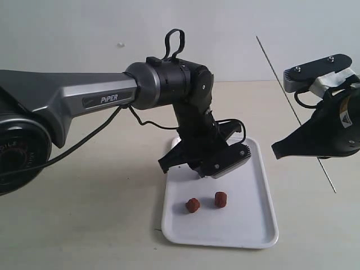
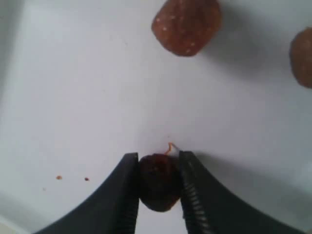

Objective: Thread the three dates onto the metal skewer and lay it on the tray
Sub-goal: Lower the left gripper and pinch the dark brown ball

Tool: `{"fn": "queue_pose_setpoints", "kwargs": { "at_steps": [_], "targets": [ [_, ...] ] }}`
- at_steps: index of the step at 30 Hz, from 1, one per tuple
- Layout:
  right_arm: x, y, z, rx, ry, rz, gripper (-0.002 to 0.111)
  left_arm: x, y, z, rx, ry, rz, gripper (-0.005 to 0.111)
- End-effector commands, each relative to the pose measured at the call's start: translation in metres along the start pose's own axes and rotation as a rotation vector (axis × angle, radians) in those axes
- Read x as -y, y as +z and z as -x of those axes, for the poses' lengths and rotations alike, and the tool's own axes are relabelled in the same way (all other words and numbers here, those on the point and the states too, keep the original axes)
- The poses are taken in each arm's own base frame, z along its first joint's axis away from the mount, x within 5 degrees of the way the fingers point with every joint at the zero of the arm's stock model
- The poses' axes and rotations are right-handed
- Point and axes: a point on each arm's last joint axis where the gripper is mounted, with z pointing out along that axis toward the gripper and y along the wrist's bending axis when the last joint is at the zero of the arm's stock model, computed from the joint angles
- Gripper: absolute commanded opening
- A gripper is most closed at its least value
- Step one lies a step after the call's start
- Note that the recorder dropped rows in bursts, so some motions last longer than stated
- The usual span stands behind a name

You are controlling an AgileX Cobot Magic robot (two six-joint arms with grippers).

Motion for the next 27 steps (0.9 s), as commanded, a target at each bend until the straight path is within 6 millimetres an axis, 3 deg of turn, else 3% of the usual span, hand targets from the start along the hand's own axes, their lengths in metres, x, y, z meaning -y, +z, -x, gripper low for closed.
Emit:
{"fn": "queue_pose_setpoints", "kwargs": {
  "at_steps": [1, 27],
  "targets": [
    [0.0018, 0.0003, -0.0018, 0.002, 0.000, -0.003, 0.000, 0.0011, 0.0042, 0.0006, 0.002, -0.022, -0.006, 0.028],
    [0.0015, 0.0003, -0.0017, 0.002, 0.004, 0.000, 0.000, 0.0011, 0.0042, 0.0006, 0.002, -0.041, -0.006, 0.028]
  ]
}}
